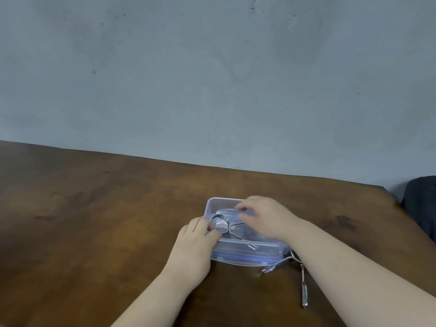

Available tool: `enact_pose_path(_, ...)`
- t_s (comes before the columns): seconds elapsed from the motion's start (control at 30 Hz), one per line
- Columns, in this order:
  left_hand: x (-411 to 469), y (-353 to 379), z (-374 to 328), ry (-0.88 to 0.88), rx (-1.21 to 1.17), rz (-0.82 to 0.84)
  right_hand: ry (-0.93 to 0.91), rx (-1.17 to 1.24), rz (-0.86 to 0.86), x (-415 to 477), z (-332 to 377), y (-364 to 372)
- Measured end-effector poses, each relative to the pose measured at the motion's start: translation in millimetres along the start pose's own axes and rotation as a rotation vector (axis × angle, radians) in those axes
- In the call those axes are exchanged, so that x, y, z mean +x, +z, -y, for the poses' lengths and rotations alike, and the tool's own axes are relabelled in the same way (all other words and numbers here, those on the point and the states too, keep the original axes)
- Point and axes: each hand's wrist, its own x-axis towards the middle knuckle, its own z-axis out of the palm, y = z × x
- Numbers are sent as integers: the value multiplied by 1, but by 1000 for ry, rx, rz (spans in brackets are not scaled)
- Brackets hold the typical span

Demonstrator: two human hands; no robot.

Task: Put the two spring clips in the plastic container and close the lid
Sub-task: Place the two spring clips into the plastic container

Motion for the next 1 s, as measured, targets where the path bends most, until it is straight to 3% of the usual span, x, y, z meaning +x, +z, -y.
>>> enact_pose_path(0.23,-15,21,1,-92,-213,-114,363,132,-475,-84,-35,-13)
enact_pose_path(0.3,-19,23,-3,-119,-245,-119,508,101,-447,-103,-41,-5)
enact_pose_path(0.47,-19,23,-5,-148,-297,-101,793,76,-192,-127,-55,17)
enact_pose_path(0.7,-21,23,-7,-203,-319,-97,885,83,-242,-116,-66,25)
enact_pose_path(1.0,-21,24,-6,-201,-303,-112,715,29,-325,-106,-70,-4)
